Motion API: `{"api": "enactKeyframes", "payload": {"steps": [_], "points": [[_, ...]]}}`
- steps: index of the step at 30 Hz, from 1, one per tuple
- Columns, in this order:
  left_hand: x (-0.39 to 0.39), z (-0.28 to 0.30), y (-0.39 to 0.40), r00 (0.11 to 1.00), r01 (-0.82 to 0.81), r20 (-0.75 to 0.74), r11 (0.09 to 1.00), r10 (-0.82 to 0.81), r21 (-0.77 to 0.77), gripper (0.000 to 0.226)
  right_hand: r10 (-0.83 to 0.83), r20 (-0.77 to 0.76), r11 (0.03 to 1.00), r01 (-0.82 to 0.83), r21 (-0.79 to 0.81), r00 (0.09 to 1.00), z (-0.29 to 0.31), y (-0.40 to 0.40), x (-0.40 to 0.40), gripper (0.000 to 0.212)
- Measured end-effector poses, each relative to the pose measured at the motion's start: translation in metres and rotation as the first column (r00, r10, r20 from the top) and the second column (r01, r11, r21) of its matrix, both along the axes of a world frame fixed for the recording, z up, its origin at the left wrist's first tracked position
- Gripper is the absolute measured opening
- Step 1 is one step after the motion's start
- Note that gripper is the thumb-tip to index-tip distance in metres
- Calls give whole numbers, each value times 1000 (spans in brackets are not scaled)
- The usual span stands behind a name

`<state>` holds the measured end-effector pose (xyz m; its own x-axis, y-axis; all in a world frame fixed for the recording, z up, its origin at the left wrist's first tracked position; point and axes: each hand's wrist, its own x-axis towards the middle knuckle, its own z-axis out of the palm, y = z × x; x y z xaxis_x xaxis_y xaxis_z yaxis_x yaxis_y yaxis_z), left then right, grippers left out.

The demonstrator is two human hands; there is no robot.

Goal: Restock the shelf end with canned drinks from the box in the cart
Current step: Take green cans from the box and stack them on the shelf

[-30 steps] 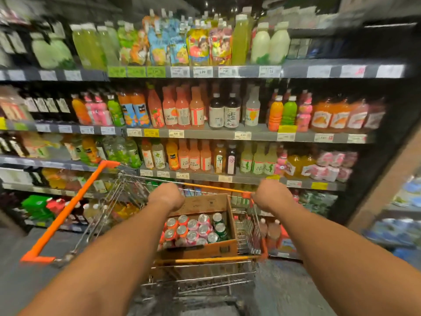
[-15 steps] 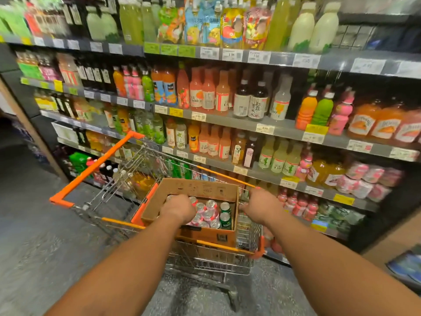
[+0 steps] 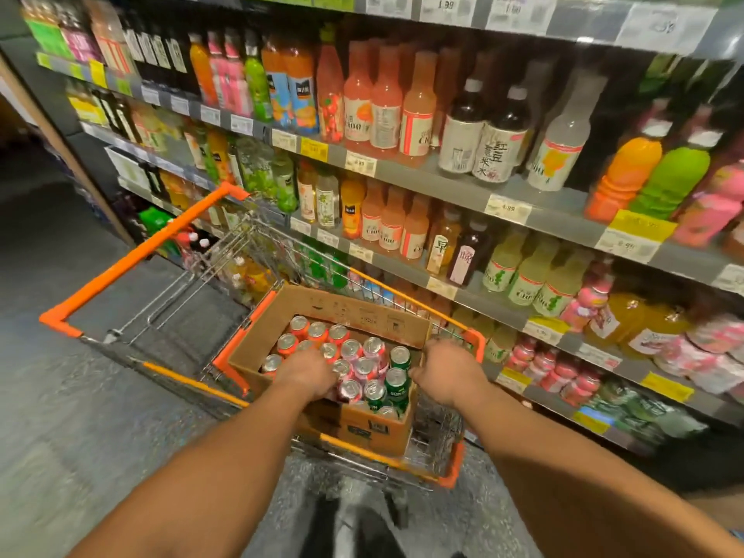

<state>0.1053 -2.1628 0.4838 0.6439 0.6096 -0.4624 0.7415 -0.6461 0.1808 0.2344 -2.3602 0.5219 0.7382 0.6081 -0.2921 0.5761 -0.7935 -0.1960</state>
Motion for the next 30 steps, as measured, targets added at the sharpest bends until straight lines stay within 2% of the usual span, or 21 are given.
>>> {"api": "enactKeyframes", "payload": {"steps": [6, 9, 14, 17, 21, 24, 26, 28, 30], "points": [[32, -27, -16, 989, -145, -6, 988, 145, -55, 30, 171, -116, 982, -179, -64, 978, -31, 23, 59, 44], [55, -47, -27, 979, -204, -21, 977, 203, -67, 37, 287, -159, 948, -304, -96, 945, -52, 42, 84, 38], [102, -92, -29, 987, -136, -88, 991, 135, -2, 28, 464, -99, 868, -474, -147, 880, -109, 70, 104, 37], [122, -130, -28, 984, -110, -139, 994, 110, 9, 26, 565, -56, 799, -563, -209, 823, -149, 80, 110, 28], [127, -177, -37, 971, -75, -231, 995, 57, -66, 14, 558, -98, 795, -565, -221, 824, -188, 94, 115, 28], [131, -202, -37, 954, -23, -299, 996, -3, -84, 36, 586, -147, 743, -601, -295, 797, -207, 112, 118, 26], [136, -213, -32, 958, -51, -286, 996, 29, -70, 48, 629, -178, 672, -644, -366, 757, -219, 123, 118, 30], [141, -223, -28, 957, -99, -278, 993, 78, -62, 52, 648, -222, 593, -665, -454, 729, -228, 130, 116, 37], [143, -230, -28, 951, -78, -303, 997, 70, -14, 51, 659, -240, 526, -665, -530, 713, -236, 133, 115, 45]]}}
